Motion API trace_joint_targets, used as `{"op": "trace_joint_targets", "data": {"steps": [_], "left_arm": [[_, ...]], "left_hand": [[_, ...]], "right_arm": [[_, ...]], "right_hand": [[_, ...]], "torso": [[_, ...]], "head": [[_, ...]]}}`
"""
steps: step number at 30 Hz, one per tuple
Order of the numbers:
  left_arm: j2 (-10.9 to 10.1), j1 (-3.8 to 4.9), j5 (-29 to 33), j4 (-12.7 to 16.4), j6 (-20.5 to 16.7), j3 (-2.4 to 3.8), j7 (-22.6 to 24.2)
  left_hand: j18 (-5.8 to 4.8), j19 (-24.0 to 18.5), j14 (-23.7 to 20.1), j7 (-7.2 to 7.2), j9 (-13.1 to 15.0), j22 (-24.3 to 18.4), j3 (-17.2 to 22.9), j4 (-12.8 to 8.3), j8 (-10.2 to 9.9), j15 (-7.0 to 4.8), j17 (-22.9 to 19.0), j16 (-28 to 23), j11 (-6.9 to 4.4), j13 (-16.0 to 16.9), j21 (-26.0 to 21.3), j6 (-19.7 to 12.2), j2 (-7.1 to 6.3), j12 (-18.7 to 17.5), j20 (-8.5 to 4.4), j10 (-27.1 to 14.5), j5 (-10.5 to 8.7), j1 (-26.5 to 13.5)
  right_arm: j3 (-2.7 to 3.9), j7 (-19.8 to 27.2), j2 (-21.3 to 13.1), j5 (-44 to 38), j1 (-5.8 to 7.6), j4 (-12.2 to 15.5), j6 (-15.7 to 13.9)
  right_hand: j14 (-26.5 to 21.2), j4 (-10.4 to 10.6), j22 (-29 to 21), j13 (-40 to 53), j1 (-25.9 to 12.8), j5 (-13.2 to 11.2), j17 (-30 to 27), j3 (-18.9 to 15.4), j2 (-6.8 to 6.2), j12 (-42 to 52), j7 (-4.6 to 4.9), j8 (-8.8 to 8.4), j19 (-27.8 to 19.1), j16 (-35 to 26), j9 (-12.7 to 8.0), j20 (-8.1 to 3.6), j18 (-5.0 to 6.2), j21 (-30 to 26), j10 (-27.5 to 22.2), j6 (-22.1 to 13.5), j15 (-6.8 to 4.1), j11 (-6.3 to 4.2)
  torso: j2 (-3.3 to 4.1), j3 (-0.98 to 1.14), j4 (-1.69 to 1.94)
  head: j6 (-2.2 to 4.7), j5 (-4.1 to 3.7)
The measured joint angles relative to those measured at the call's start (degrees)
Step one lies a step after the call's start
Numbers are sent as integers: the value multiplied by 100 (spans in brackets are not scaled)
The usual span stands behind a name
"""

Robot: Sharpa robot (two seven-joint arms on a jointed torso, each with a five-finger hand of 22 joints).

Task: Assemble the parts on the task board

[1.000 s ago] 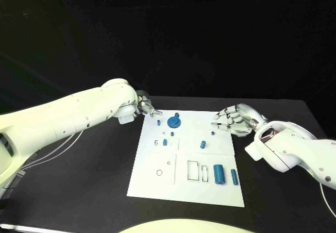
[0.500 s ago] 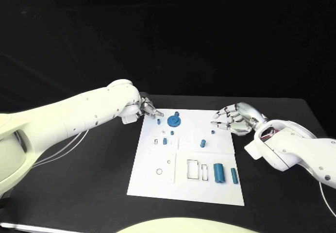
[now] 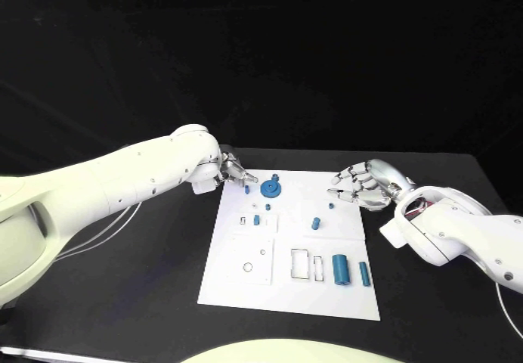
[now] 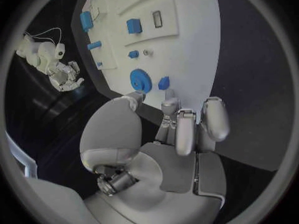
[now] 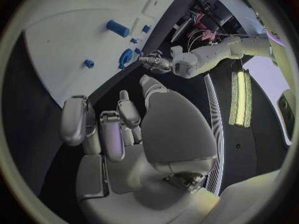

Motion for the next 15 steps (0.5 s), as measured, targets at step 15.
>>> {"op": "trace_joint_targets", "data": {"steps": [15], "left_arm": [[55,0,24,-144,112,-31,0]], "left_hand": [[0,0,0,-2,-11,-1,-15,-16,0,0,0,0,0,-14,0,43,41,-2,0,0,0,75]], "right_arm": [[0,0,-6,0,0,2,0]], "right_hand": [[0,0,-1,0,0,0,-1,0,0,0,0,0,0,0,0,0,0,0,0,0,0,0]], "torso": [[4,-1,-3]], "head": [[-3,-16]]}}
